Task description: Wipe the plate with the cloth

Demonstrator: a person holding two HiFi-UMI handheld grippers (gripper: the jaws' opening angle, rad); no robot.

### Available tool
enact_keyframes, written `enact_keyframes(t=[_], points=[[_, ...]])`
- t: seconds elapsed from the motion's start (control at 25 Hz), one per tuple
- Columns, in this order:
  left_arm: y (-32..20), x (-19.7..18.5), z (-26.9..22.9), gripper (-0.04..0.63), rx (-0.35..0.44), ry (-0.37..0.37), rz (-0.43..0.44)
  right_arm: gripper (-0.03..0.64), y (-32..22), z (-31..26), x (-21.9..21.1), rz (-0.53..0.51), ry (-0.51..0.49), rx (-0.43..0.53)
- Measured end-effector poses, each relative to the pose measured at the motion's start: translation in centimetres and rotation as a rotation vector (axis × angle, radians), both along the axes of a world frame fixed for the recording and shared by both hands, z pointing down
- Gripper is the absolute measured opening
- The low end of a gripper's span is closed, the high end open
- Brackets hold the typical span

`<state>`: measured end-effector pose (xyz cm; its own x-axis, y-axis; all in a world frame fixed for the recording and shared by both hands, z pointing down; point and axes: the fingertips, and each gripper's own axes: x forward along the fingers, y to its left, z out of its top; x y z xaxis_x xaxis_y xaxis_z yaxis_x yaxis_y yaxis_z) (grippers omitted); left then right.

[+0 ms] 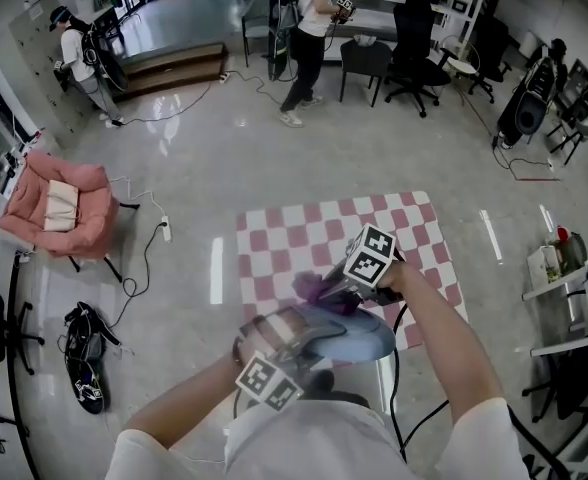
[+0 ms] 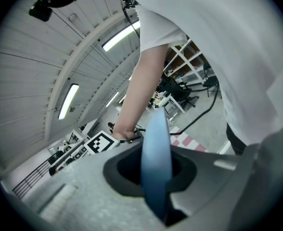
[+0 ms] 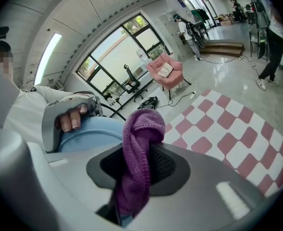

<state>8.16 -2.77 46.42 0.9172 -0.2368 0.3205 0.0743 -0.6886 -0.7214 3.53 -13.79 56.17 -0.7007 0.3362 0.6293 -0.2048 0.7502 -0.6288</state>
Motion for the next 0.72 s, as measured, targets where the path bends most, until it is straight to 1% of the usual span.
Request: enact_keyframes(t=[0.2,0.32,0.44,0.72], points=[[0.0,0.3,0.2,0.041,-0.003,-0.001,-0.013,0.114,-0.1,1.5,2.6,0.026,0.046,-0.008],[-0.1,0.5,0.4,0.041,-0.007,-0.005,-0.023,0.113,0.0,2.2,4.2,0.05,0.054,-0.019],[-0.5,0.7,0.5,0.041,-0.015,-0.003,-0.042,0.112,0.2,2.4,5.8,0.082,0.046,-0.036],[-1.2,1.5,0.8,0.04,-0.028,-0.007,-0.084,0.112,0.2,1.8,8.9,0.147,-0.009,-0.053]])
